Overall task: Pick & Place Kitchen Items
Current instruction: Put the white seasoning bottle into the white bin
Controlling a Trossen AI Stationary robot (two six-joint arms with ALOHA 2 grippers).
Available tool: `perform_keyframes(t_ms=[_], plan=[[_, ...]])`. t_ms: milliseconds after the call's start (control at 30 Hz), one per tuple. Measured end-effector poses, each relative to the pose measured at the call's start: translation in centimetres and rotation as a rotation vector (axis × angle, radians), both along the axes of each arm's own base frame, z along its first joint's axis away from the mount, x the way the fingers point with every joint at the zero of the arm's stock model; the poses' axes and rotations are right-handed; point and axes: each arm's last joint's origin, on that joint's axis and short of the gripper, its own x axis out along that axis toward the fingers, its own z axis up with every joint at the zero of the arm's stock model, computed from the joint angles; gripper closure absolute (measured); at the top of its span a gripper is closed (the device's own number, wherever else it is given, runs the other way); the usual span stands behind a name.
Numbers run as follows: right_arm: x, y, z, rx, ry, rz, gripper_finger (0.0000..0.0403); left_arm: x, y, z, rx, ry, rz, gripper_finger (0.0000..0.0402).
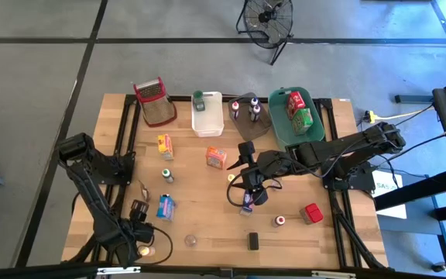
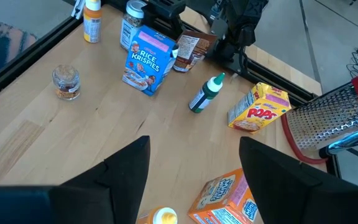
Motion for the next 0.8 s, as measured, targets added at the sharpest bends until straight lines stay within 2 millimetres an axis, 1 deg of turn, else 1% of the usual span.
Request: perform_keyframes(t_ms=[333, 533, 600, 800], plan=[[0.1, -0.5, 0.0, 0.018, 0.006, -0.002, 0.0153, 0.0, 0.0, 0.0, -0.001, -0.010, 0.031, 0.0200], [0.1, -0.5, -0.1, 0.021, 0.017, 0.006, 0.0153, 0.9, 0.5, 0.2, -0.027, 0.022, 0.084, 0.0201], [0.0, -0.5, -0.2, 0.018, 0.030, 0.006, 0.0153, 1.3, 0.6, 0.7, -0.027, 0.028, 0.099, 0.0201], [0.0, -0.5, -0.3, 0.015, 0.041, 0.006, 0.0153, 2.1, 1.0, 3.1, 0.005, 0.052, 0.130, 0.0201]])
